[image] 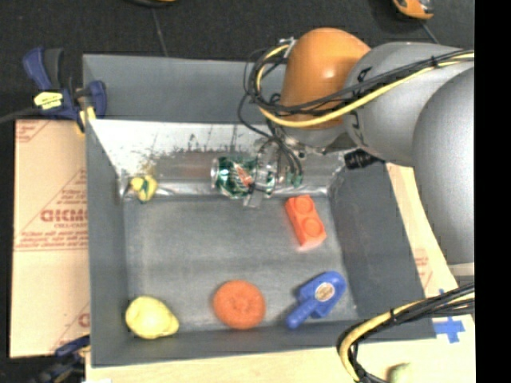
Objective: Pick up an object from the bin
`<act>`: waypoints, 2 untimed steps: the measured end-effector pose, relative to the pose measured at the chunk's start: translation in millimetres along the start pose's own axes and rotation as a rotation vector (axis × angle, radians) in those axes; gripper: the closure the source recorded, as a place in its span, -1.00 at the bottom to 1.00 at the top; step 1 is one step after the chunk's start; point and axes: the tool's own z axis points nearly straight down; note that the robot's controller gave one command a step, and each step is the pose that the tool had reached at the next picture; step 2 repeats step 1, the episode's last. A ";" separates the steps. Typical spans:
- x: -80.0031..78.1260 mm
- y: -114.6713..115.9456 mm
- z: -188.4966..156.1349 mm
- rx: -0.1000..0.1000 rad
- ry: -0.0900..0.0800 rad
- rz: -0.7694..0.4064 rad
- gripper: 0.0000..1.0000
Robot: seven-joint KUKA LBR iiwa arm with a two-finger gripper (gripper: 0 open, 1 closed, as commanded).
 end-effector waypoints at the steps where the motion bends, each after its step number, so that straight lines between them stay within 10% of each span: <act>1: 1.2 -0.7 -28.8 0.003 0.009 -0.001 1.00; 2: 1.2 -0.7 -28.8 0.003 0.009 -0.001 1.00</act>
Offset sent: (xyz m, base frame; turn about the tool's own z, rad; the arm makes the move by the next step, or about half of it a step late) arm -0.0022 -0.0003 0.0701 -0.0007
